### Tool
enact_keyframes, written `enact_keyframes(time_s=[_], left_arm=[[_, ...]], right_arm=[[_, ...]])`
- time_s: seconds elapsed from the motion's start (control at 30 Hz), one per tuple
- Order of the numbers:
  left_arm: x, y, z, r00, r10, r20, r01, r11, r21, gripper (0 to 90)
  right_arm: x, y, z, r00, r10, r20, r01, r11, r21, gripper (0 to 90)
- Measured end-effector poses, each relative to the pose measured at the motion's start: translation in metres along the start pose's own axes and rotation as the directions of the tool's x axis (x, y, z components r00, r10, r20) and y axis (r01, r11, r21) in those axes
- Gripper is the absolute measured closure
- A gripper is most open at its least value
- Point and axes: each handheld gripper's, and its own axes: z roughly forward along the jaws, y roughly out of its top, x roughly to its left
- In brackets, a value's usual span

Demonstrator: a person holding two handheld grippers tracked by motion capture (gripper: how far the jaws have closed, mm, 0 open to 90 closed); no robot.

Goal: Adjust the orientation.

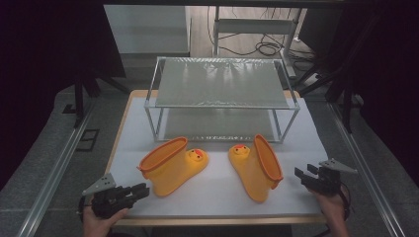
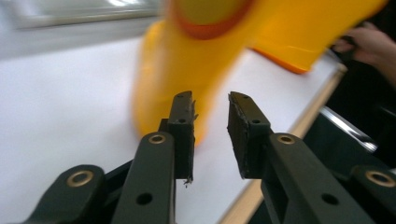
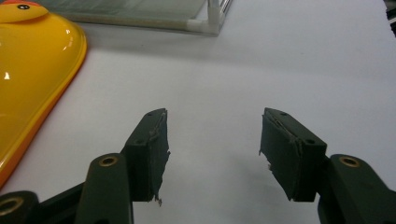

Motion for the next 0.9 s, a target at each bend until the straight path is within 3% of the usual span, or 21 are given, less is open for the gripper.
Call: enact_keyframes(time_s=[0.13,0.43,0.9], left_arm=[[0.014,0.009,0.01,0.9988,-0.021,-0.044,0.021,0.9997,0.009,63.8],[0.021,0.028,0.023,0.9948,0.008,-0.102,-0.007,0.9999,0.014,55.1],[0.023,0.034,0.026,0.9918,0.004,-0.128,-0.004,1.0,-0.006,50.4]], right_arm=[[0.003,0.002,0.002,1.0,-0.006,-0.007,0.006,1.0,0.001,41.2],[0.004,0.002,0.001,0.9997,-0.013,-0.02,0.013,1.0,-0.006,43.1],[0.006,0.002,-0.001,0.9981,-0.04,-0.047,0.04,0.999,-0.007,46.8]])
